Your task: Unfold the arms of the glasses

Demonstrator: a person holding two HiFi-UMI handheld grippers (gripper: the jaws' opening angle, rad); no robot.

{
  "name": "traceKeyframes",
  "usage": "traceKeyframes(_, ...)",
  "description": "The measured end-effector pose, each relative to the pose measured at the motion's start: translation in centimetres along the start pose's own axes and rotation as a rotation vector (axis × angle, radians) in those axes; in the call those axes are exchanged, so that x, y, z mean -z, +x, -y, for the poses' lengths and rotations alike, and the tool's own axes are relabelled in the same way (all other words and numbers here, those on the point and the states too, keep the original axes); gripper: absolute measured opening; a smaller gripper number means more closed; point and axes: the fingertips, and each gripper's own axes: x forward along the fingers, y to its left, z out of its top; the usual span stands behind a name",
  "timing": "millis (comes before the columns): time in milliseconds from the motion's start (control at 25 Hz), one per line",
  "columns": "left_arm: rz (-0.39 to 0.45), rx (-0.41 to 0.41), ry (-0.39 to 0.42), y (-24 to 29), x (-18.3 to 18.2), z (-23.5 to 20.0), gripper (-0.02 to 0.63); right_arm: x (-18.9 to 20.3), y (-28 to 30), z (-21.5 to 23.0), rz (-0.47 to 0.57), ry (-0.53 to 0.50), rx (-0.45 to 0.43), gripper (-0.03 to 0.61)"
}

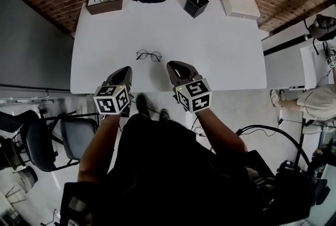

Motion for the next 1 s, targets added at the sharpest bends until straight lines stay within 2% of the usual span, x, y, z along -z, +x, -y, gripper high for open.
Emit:
traceKeyframes(120, -0.030, 0.007, 0.022, 1.6, 0.6, -1.1, 0.011, 1.0, 1.8, 0.0, -0.044, 0.008, 0.003, 0.011)
traceKeyframes(280, -0.079, -0.002, 0.001, 3.2, 1.7, -2.8, 0.011, 2.9, 3.8, -0.1, -0.106, 0.014, 0.006, 0.011)
traceKeyframes(520, -0.117, 0.056, 0.014, 6.1, 2.8, -4.0, 0.017, 5.1, 6.7, 0.7, -0.193, 0.032, 0.028, 0.011)
traceKeyframes(760, -0.192, 0.113, 0.058, 8.5, 4.6, -4.7, 0.112, 7.5, 9.3, 1.3, -0.261, 0.037, 0.046, 0.011)
traceKeyframes(1000, -0.267, 0.129, 0.080, 11.1, 6.3, -5.5, 0.115, 10.3, 11.0, 2.2, -0.335, 0.050, 0.055, 0.012)
